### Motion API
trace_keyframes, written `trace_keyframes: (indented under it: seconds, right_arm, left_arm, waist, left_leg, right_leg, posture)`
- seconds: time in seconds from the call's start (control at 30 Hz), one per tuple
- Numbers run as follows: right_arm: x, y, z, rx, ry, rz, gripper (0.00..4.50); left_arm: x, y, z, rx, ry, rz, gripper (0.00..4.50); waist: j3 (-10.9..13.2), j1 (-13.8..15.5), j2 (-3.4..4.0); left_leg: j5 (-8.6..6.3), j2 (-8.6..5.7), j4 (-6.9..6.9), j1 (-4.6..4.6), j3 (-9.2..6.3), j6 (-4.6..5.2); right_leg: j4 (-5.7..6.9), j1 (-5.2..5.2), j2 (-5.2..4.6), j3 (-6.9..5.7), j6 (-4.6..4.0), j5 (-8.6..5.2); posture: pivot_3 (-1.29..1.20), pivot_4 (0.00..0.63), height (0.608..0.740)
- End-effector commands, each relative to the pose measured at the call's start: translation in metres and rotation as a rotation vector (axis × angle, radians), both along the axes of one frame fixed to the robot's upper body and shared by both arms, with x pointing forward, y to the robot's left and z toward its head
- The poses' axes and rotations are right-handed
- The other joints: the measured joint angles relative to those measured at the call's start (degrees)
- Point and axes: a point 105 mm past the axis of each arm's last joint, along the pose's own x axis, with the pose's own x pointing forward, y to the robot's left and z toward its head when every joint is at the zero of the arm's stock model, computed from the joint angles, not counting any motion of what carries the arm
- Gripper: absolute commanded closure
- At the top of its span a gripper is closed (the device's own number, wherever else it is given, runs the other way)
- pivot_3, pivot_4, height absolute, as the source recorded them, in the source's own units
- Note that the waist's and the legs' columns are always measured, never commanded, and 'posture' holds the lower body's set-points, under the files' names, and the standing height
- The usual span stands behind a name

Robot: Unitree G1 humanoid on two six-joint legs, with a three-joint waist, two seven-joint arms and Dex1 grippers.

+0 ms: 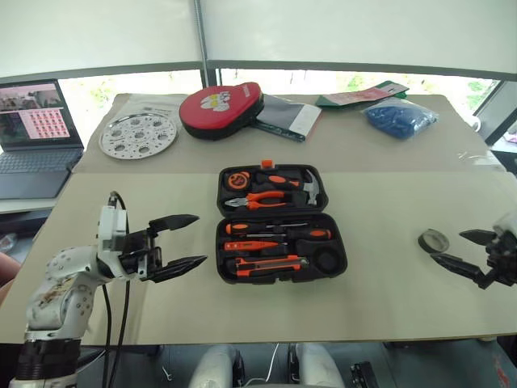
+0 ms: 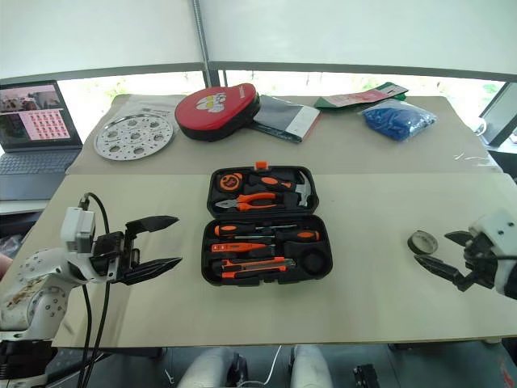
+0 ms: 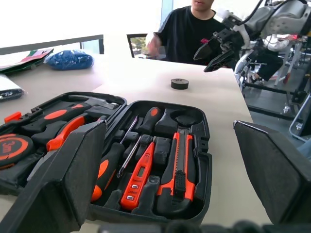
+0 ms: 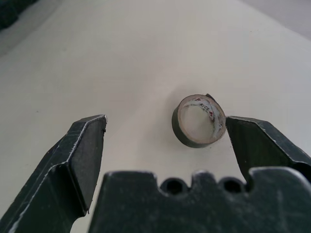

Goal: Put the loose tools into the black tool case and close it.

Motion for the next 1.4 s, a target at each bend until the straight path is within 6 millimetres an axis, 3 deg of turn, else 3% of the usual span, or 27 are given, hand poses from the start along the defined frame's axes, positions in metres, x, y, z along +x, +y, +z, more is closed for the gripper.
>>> trace_keyframes:
  seconds: [0.03, 0.07, 0.17, 0.43, 0.47, 0.53, 0.67, 0.83, 0.93, 1.13, 1.23, 1.4]
  right_arm:
    - [0.005, -0.011, -0.018, -0.038, 0.122, -0.010, 0.00]
    - [0.008, -0.013, -0.021, -0.050, 0.141, -0.007, 0.00]
    - [0.017, -0.019, -0.028, -0.074, 0.157, -0.019, 0.75]
    - [0.030, -0.022, -0.037, -0.089, 0.129, 0.035, 3.42]
    - [0.032, -0.023, -0.037, -0.090, 0.120, 0.040, 3.96]
    - [0.034, -0.021, -0.035, -0.093, 0.095, 0.067, 4.45]
    - [0.035, -0.001, -0.011, -0.035, 0.012, 0.218, 4.45]
    - [0.024, 0.068, 0.033, 0.077, -0.019, 0.534, 4.45]
    - [0.016, 0.113, 0.045, 0.136, 0.013, 0.646, 4.45]
    - [0.009, 0.172, 0.032, 0.125, 0.128, 0.738, 4.45]
    - [0.004, 0.193, 0.025, 0.139, 0.194, 0.763, 4.45]
    - [0.004, 0.199, 0.002, 0.090, 0.252, 0.748, 4.45]
  left_arm:
    - [-0.004, -0.009, 0.008, 0.000, -0.037, -0.038, 0.02]
    - [-0.004, -0.011, 0.008, 0.001, -0.038, -0.043, 0.02]
    - [-0.006, -0.013, 0.008, 0.005, -0.043, -0.057, 0.00]
    - [-0.006, -0.015, 0.009, 0.009, -0.051, -0.070, 0.00]
    - [-0.006, -0.014, 0.008, 0.010, -0.049, -0.070, 0.00]
    - [-0.005, -0.014, 0.008, 0.010, -0.049, -0.070, 0.00]
    - [-0.006, -0.012, 0.006, 0.018, -0.046, -0.069, 0.00]
    - [-0.011, -0.006, -0.003, 0.072, -0.032, -0.083, 0.00]
    - [-0.012, -0.007, -0.006, 0.078, -0.030, -0.088, 0.00]
    - [-0.015, -0.015, -0.014, 0.104, -0.017, -0.132, 0.00]
    - [-0.015, -0.015, -0.016, 0.113, -0.014, -0.134, 0.00]
    - [-0.013, -0.015, -0.018, 0.125, -0.015, -0.131, 0.00]
  waist:
    - [0.00, 0.04, 0.00]
    - [0.00, 0.04, -0.01]
    - [0.01, -0.13, 0.00]
    - [0.01, -0.28, -0.01]
    - [0.01, -0.30, 0.00]
    - [0.01, -0.40, -0.01]
    - [0.01, -0.54, 0.01]
    - [0.11, -1.05, 0.16]
    - [0.12, -1.12, 0.18]
    - [0.14, -0.54, 0.15]
    - [0.14, -0.25, 0.15]
    - [0.14, -0.20, 0.15]
  left_leg:
    - [0.00, 0.00, 0.01, -0.05, 0.00, 0.01]
    - [-0.01, 0.00, 0.03, -0.09, -0.01, 0.02]
    - [-0.07, -0.09, 0.12, -0.21, 0.02, 0.13]
    - [-0.07, -0.09, 0.18, -0.20, 0.04, 0.12]
    - [-0.06, -0.09, 0.18, -0.19, 0.04, 0.11]
    - [-0.05, -0.09, 0.18, -0.16, 0.04, 0.10]
    - [-0.03, -0.09, 0.18, -0.12, 0.04, 0.07]
    - [-0.01, -0.04, 0.16, -0.09, 0.03, 0.02]
    - [-0.01, -0.01, 0.16, -0.07, -0.01, -0.01]
    - [-0.04, -0.02, 0.17, -0.17, -0.12, 0.01]
    - [-0.04, -0.05, 0.20, -0.48, -0.11, 0.02]
    - [-0.01, -0.06, 0.23, -0.74, -0.08, -0.01]
  right_leg:
    - [-0.01, -0.02, 0.00, -0.03, 0.01, -0.01]
    - [-0.04, -0.02, -0.01, -0.04, 0.04, -0.02]
    - [-0.11, -0.04, -0.09, -0.03, 0.19, -0.03]
    - [-0.10, -0.01, -0.09, -0.03, 0.30, 0.00]
    - [-0.09, -0.01, -0.09, -0.03, 0.31, 0.00]
    - [-0.08, 0.01, -0.09, -0.03, 0.31, 0.00]
    - [-0.06, 0.04, -0.09, -0.02, 0.31, 0.00]
    - [-0.03, 0.02, -0.08, -0.02, 0.31, 0.00]
    - [-0.01, 0.02, -0.11, -0.04, 0.30, 0.00]
    - [-0.05, -0.07, -0.29, -0.12, 0.26, 0.02]
    - [-0.02, -0.39, -0.33, -0.13, 0.22, 0.05]
    - [-0.03, -0.67, -0.23, -0.24, 0.18, 0.09]
  posture:
    - [0.00, 0.150, 0.740]
    - [0.00, 0.150, 0.740]
    - [0.00, 0.150, 0.740]
    - [0.00, 0.150, 0.740]
    - [0.00, 0.150, 0.740]
    - [0.00, 0.150, 0.740]
    - [0.00, 0.150, 0.740]
    - [0.00, 0.150, 0.740]
    - [0.00, 0.150, 0.740]
    - [0.00, 0.150, 0.740]
    - [0.00, 0.150, 0.740]
    - [0.00, 0.150, 0.740]
